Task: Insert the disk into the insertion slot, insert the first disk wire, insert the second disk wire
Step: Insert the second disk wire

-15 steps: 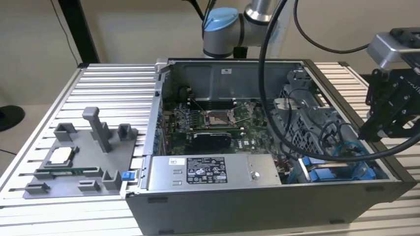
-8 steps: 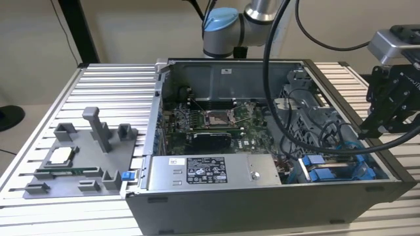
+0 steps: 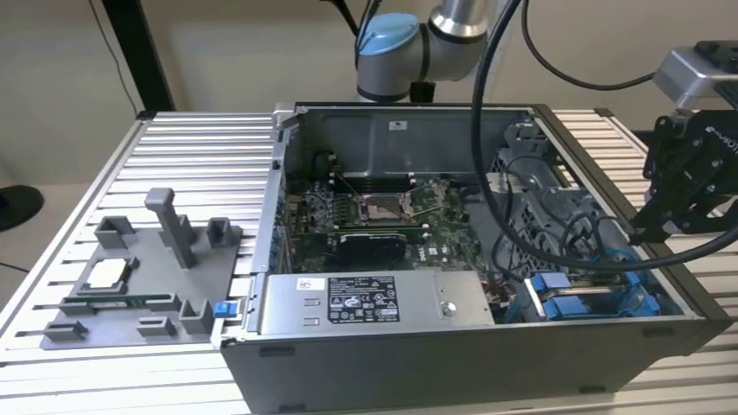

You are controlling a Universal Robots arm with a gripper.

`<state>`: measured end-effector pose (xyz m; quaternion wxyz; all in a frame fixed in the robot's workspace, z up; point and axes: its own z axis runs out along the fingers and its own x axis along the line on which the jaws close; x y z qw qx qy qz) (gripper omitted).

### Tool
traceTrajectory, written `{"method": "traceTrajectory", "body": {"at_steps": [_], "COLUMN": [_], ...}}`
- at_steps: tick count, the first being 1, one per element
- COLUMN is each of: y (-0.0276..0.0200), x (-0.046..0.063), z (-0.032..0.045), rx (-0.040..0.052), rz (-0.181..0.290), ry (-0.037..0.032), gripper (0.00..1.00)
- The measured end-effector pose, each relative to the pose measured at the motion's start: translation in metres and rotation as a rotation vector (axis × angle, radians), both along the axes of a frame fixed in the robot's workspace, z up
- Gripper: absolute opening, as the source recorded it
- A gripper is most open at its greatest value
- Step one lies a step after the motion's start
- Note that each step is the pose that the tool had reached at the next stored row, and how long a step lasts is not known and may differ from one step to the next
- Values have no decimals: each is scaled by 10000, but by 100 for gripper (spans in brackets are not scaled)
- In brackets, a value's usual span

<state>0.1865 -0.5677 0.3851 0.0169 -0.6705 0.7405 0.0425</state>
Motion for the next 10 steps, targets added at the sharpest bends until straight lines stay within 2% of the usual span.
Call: {"method": "traceTrajectory", "body": {"at_steps": [1,2,6,10], "y": [0,0,0,1], "x": [22,50,151,170], "z": [-2,-4,-32,-83], "rx": [0,-1,2,-1], "rz": [1,5,19,20], "ry": [117,183,325,413], "gripper": [100,100,100,100]}}
